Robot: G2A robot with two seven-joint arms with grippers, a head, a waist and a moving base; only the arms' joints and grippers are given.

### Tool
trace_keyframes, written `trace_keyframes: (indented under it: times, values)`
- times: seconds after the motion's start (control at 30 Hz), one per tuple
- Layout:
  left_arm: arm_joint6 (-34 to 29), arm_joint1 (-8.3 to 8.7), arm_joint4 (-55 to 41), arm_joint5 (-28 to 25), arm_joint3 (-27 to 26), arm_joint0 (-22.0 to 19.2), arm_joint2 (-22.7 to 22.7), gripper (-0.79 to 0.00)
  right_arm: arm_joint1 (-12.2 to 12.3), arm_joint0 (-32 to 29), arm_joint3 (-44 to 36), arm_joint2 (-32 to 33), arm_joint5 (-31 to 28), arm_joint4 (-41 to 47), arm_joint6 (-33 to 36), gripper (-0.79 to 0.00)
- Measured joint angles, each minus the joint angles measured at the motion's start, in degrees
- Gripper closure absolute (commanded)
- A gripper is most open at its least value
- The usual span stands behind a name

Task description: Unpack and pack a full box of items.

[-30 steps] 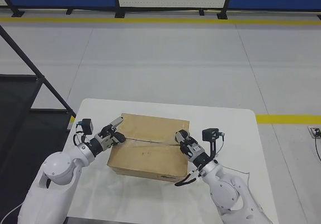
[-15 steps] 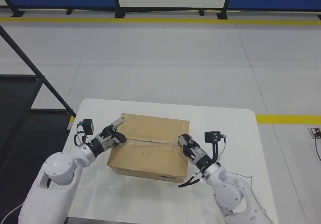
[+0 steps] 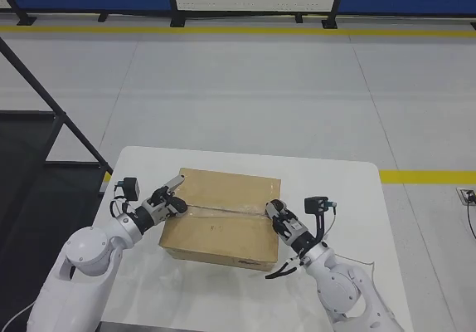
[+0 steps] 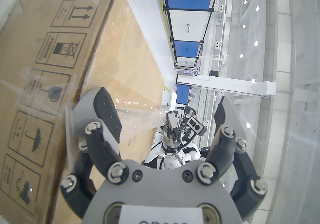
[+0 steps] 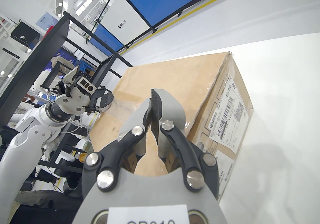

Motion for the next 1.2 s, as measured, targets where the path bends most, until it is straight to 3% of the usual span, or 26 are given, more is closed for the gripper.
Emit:
trace_keyframes:
  times: [0.2,0.37,0.6,0.97,1.1,1.2]
  values:
    - [0.0,0.09,-0.2,0.1,0.1,0.2,-0.1,-0.785,0.0,0.3,0.1,-0.4,1.8,-0.6,0.6,-0.009]
    - [0.2,0.14,-0.3,0.1,0.0,0.2,0.0,-0.785,0.0,-0.2,-0.4,-0.3,2.5,-1.1,0.2,-0.148]
    - [0.2,0.21,-0.3,-0.1,-0.2,0.4,0.1,-0.785,0.1,-1.4,-1.4,0.0,2.5,-1.6,-1.1,-0.249]
    - [0.3,0.32,-0.4,0.0,-0.4,0.6,0.2,-0.785,0.2,-2.6,-2.5,0.3,3.5,-2.9,-3.3,-0.265]
    - [0.2,0.37,-0.5,0.0,-0.5,0.7,0.2,-0.785,0.3,-3.5,-3.4,0.9,3.6,-3.0,-4.3,-0.323]
    - [0.2,0.41,-0.6,0.0,-0.6,0.7,0.1,-0.785,0.4,-4.4,-4.4,1.6,3.4,-3.0,-5.3,-0.32]
